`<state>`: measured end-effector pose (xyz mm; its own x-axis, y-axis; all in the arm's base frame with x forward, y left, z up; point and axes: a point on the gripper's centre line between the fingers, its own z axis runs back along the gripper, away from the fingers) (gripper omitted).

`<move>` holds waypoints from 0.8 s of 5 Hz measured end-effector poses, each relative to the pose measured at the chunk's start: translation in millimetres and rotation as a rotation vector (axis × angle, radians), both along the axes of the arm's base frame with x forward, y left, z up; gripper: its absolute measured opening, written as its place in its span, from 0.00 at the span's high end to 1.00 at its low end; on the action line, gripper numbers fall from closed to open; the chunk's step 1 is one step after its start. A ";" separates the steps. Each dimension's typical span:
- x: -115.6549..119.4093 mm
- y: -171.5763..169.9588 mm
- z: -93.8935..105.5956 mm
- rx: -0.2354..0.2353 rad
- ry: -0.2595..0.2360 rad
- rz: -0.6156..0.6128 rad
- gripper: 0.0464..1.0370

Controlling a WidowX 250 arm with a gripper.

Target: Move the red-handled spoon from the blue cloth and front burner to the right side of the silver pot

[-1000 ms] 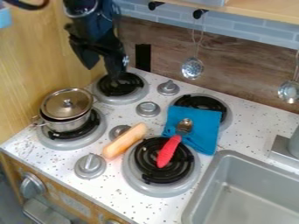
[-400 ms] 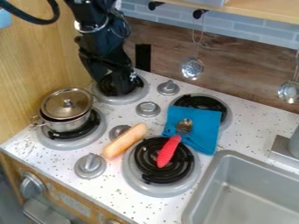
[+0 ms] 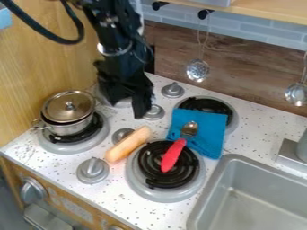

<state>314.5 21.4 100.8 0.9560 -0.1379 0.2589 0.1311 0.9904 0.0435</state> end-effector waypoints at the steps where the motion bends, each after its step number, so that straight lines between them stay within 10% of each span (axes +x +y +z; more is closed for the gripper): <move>1: -5.0 -16.7 -17.8 0.005 0.024 0.048 0.03; 4: -14.6 -35.7 -55.7 0.020 0.043 0.188 0.03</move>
<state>300.0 -14.4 45.1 0.9755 0.0396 0.2164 -0.0541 0.9966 0.0617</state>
